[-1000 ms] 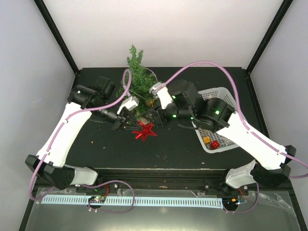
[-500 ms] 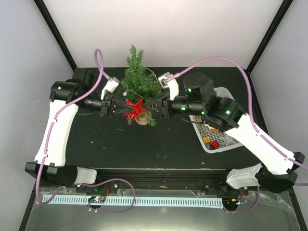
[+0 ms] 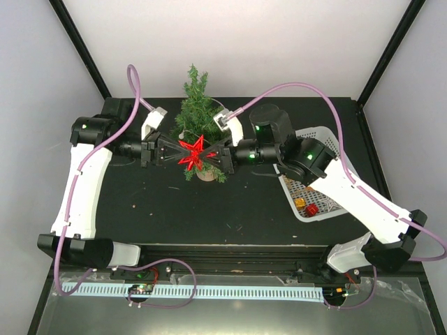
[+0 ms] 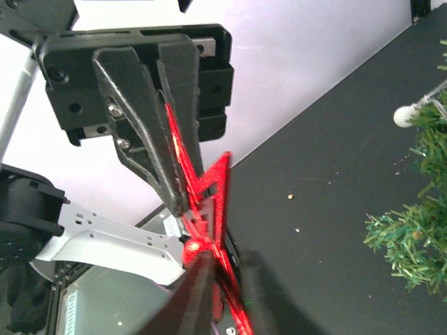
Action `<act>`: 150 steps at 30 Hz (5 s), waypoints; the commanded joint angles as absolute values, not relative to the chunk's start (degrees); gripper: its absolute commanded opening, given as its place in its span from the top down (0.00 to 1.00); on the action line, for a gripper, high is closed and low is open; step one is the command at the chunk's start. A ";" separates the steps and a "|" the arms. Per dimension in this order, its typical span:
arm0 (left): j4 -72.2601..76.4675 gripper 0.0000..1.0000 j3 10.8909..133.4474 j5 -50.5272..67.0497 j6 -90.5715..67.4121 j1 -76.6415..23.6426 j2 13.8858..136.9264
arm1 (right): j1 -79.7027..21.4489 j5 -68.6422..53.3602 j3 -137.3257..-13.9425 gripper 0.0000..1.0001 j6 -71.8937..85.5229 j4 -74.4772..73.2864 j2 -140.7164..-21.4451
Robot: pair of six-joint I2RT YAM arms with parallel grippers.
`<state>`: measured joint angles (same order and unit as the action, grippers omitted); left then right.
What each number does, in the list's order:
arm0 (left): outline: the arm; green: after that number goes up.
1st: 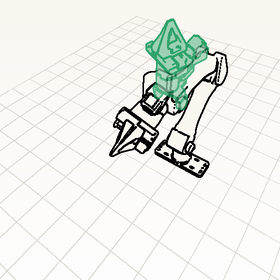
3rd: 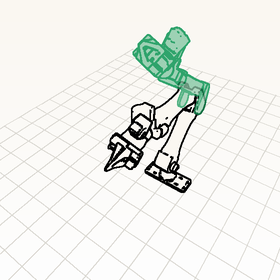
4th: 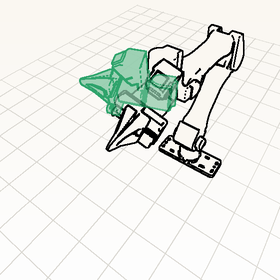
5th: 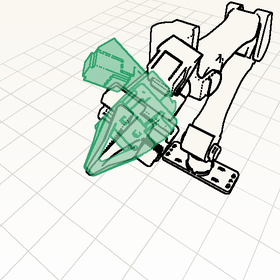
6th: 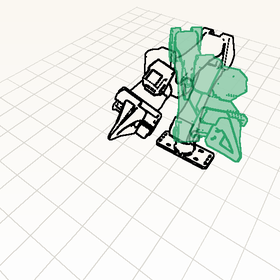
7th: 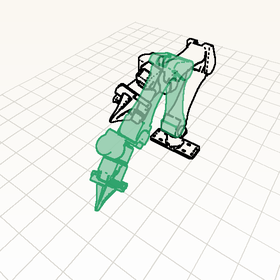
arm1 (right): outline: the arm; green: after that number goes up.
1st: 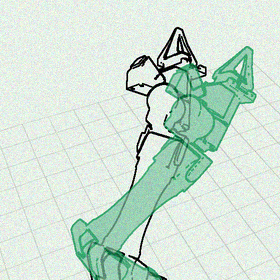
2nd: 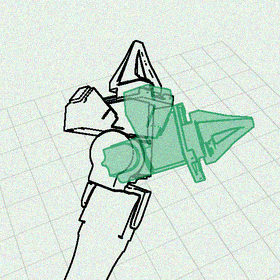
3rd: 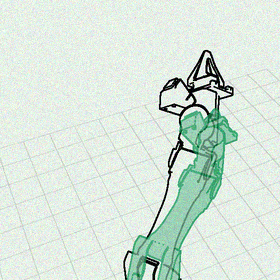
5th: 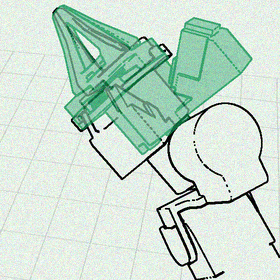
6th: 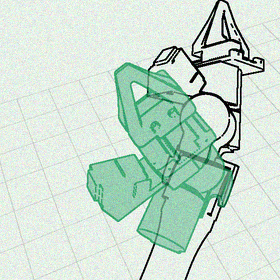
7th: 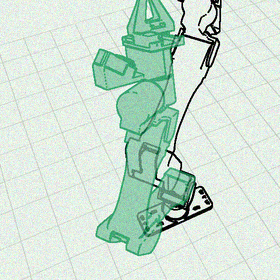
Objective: Decorate the small christmas tree
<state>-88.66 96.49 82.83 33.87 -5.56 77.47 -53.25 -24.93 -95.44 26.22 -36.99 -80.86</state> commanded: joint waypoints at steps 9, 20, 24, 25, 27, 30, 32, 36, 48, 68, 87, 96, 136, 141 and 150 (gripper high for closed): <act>-88.57 0.37 94.90 81.67 33.15 -3.89 77.22 | -53.00 -22.46 -99.74 0.99 23.98 -34.17 -81.34; -86.74 0.01 93.54 79.98 31.90 8.64 77.98 | -50.48 -7.03 -125.13 0.99 18.22 -45.43 -93.06; -86.01 0.01 91.28 78.54 32.04 11.67 78.18 | -49.10 -2.33 -139.45 0.99 17.91 -49.21 -100.19; -85.97 0.01 91.12 77.83 32.32 12.25 78.16 | -48.69 -1.03 -141.33 0.99 17.89 -49.29 -101.25; -85.68 0.01 90.94 75.87 32.70 12.93 77.98 | -47.54 0.39 -142.71 0.99 18.56 -48.42 -102.16; -85.16 0.01 90.51 74.45 33.39 13.82 77.14 | -46.53 1.68 -140.94 0.99 18.93 -45.47 -101.82; -84.66 0.01 89.66 74.16 33.57 14.26 76.50 | -46.47 2.49 -139.00 0.99 18.21 -42.76 -101.14; -82.88 0.01 88.21 72.59 33.40 14.29 75.32 | -46.27 3.94 -137.72 0.99 16.99 -39.18 -101.34; -65.46 0.01 94.80 59.07 22.03 14.10 75.53 | -45.87 1.85 -140.97 0.99 16.29 -35.21 -104.72; -32.83 0.04 101.21 56.12 7.47 3.19 84.25 | -42.62 9.58 -112.00 0.99 18.75 -30.13 -85.23; -19.05 0.15 110.06 73.37 1.92 0.02 94.28 | -41.65 14.19 -99.93 0.99 21.20 -32.31 -75.87; -22.33 0.16 112.64 72.92 5.36 -2.10 97.90 | -41.22 14.21 -98.49 0.99 22.21 -32.61 -73.88; -11.23 0.98 109.14 72.49 -8.96 -16.12 89.89 | -40.43 15.13 -87.74 0.99 24.67 -32.69 -65.40; -12.44 0.98 106.87 72.58 -7.69 -18.65 87.79 | -40.40 15.46 -86.89 0.99 25.03 -33.08 -63.98; -13.41 0.98 101.84 72.78 -6.95 -21.23 83.60 | -40.40 15.52 -85.45 0.99 25.73 -33.41 -61.97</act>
<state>-15.44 102.41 72.18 -7.27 -20.36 87.33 -40.73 14.48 -86.39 24.67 -33.41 -63.26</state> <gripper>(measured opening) 0.039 0.013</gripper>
